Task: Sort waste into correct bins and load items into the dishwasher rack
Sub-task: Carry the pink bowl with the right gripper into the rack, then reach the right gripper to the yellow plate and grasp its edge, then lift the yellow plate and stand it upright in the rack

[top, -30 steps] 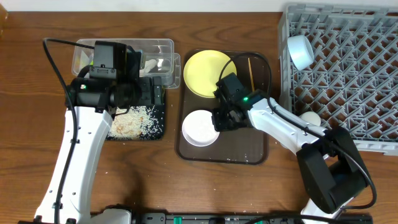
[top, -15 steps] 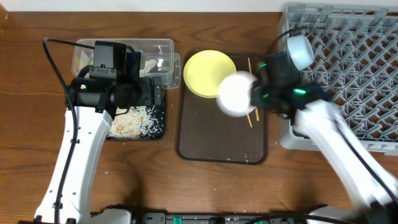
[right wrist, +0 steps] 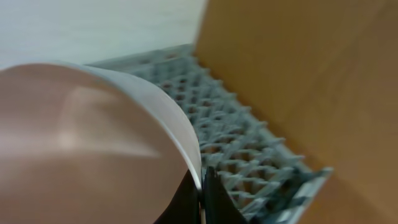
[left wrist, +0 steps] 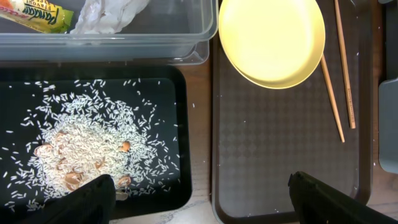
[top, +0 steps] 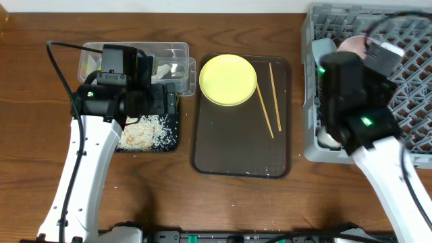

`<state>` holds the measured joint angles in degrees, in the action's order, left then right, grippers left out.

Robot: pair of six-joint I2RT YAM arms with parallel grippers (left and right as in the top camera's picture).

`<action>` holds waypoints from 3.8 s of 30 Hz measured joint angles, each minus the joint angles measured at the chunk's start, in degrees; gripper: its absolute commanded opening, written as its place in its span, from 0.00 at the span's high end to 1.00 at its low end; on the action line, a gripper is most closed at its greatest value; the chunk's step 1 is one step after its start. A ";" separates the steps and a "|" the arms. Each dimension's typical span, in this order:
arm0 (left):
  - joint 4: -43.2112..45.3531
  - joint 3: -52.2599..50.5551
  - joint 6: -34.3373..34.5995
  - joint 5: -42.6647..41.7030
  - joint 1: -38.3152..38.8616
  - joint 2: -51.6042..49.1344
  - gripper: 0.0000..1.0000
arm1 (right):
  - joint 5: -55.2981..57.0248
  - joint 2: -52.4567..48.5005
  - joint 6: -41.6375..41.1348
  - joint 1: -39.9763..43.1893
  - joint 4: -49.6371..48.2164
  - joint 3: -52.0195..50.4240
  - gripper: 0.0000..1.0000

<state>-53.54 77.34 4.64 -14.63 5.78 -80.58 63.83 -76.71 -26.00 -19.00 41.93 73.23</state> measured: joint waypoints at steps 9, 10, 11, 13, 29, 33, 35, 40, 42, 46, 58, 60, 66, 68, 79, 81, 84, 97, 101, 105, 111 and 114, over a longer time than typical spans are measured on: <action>0.00 0.00 0.00 0.02 0.00 0.00 0.09 | 18.18 -17.77 2.45 0.11 -1.11 -0.24 0.99; 0.00 0.00 0.00 0.02 0.00 0.00 0.09 | 19.21 -19.54 2.62 0.17 -1.18 -0.24 0.99; 0.00 0.00 0.00 0.00 0.00 0.00 0.09 | 19.91 -20.96 2.78 0.44 -1.29 -0.24 0.99; 0.00 0.00 0.00 0.02 0.00 0.00 0.09 | 20.90 -23.56 2.99 1.16 -1.31 -0.24 0.99; 0.00 0.00 0.00 0.00 0.00 0.00 0.09 | 14.49 -29.20 3.39 2.23 1.33 -0.50 0.99; 0.00 0.00 0.00 0.02 0.00 0.00 0.09 | 11.87 -29.20 3.41 1.53 4.04 -0.48 0.99; 0.00 0.00 0.00 0.00 0.00 0.00 0.09 | 11.06 -29.20 3.43 0.94 5.11 -0.48 0.99; 0.00 0.00 0.00 0.02 0.00 0.00 0.09 | 10.23 -29.20 3.28 -0.98 6.73 -0.50 0.75; -0.02 0.00 0.00 0.00 0.00 0.00 0.09 | 9.14 -29.20 3.37 -2.10 6.95 -0.55 0.57; 0.02 0.00 0.00 0.00 0.00 0.00 0.09 | 7.56 -29.20 3.78 -4.85 7.93 -0.61 0.35; 0.00 0.00 0.00 0.02 0.00 0.00 0.09 | -8.02 -24.98 11.89 -7.34 7.19 6.80 0.20; 0.00 0.00 0.00 0.02 0.00 0.00 0.09 | -14.01 -23.19 13.62 -7.34 5.62 9.55 0.17; 0.00 0.00 0.00 0.02 0.00 0.00 0.08 | -40.28 -19.06 16.02 -7.32 -3.32 12.68 0.37; 0.00 0.00 0.00 0.02 0.00 0.00 0.09 | -46.88 -19.32 14.34 -7.32 -6.93 11.80 0.37; 0.00 0.00 0.00 0.02 0.00 0.00 0.09 | -58.21 -33.83 -10.58 -7.37 -15.67 3.17 0.45; 0.02 0.00 0.00 0.02 0.00 0.00 0.09 | -59.19 -36.50 -13.14 -7.39 -16.50 3.13 0.47; 0.02 0.00 0.00 0.00 0.00 0.00 0.09 | -59.95 -38.95 -16.06 -7.41 -17.90 3.13 0.50; 0.00 0.00 0.00 0.02 0.00 0.00 0.09 | -61.46 -40.79 -19.76 -7.37 -16.11 3.43 0.99; -0.02 0.00 0.00 0.00 0.00 0.00 0.09 | -61.72 -39.26 -16.26 -6.97 -15.39 3.28 0.99; -0.02 0.00 0.00 0.00 0.00 0.00 0.09 | -61.83 -32.02 -9.77 -5.07 -14.47 2.78 0.99; -0.02 0.00 0.00 0.00 0.00 0.00 0.09 | -50.25 -8.70 -0.48 1.77 -11.74 3.02 0.99; 0.00 0.00 0.00 0.00 0.00 0.00 0.09 | -38.91 0.04 3.78 6.08 -11.67 3.78 0.99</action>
<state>-53.54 77.34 4.64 -14.63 5.78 -80.58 24.93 -76.66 -22.22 -12.93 30.26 77.01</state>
